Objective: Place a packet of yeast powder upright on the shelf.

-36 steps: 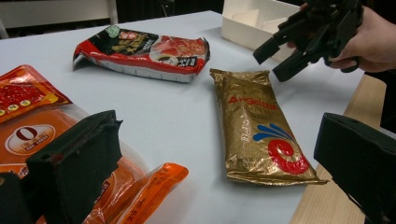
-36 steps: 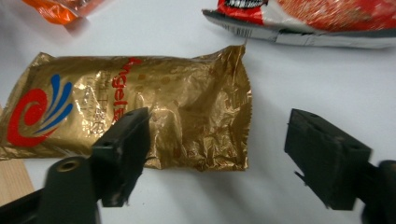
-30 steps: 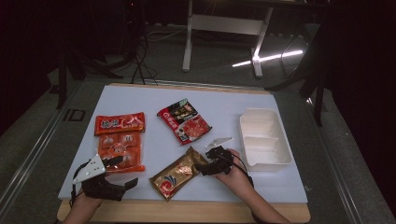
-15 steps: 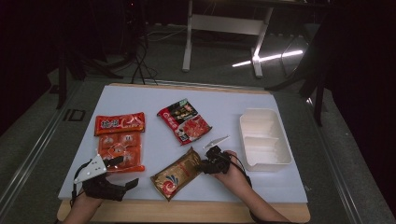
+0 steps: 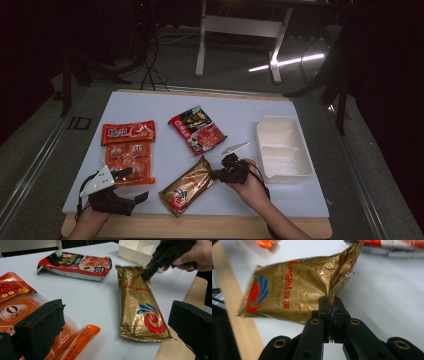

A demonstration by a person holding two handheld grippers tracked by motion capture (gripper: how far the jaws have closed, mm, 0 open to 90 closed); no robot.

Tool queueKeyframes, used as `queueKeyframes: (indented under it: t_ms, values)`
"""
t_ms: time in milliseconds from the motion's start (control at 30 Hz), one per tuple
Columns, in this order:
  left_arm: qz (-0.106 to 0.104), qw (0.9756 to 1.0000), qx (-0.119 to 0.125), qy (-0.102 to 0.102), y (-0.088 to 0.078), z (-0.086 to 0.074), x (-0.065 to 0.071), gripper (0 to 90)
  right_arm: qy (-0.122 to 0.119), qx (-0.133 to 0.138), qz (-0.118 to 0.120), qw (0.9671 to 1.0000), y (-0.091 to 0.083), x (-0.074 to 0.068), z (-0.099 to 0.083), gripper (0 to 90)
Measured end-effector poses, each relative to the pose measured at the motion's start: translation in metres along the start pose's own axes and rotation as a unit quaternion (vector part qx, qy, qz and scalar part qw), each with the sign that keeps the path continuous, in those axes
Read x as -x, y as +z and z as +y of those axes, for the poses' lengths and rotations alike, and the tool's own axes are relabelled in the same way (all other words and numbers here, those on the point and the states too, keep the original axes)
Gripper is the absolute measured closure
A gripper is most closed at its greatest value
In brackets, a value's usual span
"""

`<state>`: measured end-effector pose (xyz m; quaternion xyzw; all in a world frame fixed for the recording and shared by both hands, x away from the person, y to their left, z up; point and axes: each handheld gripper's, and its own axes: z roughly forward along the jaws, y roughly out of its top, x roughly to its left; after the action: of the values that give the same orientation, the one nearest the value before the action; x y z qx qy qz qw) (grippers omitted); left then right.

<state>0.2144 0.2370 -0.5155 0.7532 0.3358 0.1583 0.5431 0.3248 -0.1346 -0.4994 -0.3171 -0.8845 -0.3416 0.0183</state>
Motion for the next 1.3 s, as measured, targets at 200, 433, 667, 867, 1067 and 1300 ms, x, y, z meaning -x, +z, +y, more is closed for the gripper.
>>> queueKeyframes:
  t_ms: [200, 433, 667, 867, 1067, 1300]
  values:
    - [0.000, 1.0000, -0.001, -0.001, 0.001, 0.000, 0.000, 0.9, -0.033, 0.023, 0.005, 0.9992, -0.016, -0.018, 0.010, 89.3]
    - [0.000, 1.0000, 0.000, -0.002, 0.001, 0.000, 0.000, 0.9, -0.049, 0.046, 0.028, 0.9974, -0.028, -0.032, 0.021, 89.6]
    - [-0.001, 1.0000, 0.001, -0.001, 0.000, 0.000, 0.000, 0.9, -0.082, 0.073, 0.067, 0.9917, -0.046, -0.059, 0.035, 90.0]
    - [-0.001, 1.0000, 0.002, -0.003, 0.000, 0.000, 0.000, 0.9, -0.113, 0.099, 0.083, 0.9852, -0.067, -0.076, 0.044, 90.0]
    - [-0.002, 1.0000, 0.001, -0.003, 0.000, 0.000, 0.000, 0.9, -0.130, 0.105, 0.063, 0.9839, -0.086, -0.075, 0.050, 90.0]
    - [-0.002, 1.0000, 0.000, -0.002, 0.001, 0.000, -0.001, 0.9, -0.129, 0.114, 0.042, 0.9842, -0.116, -0.056, 0.057, 90.0]
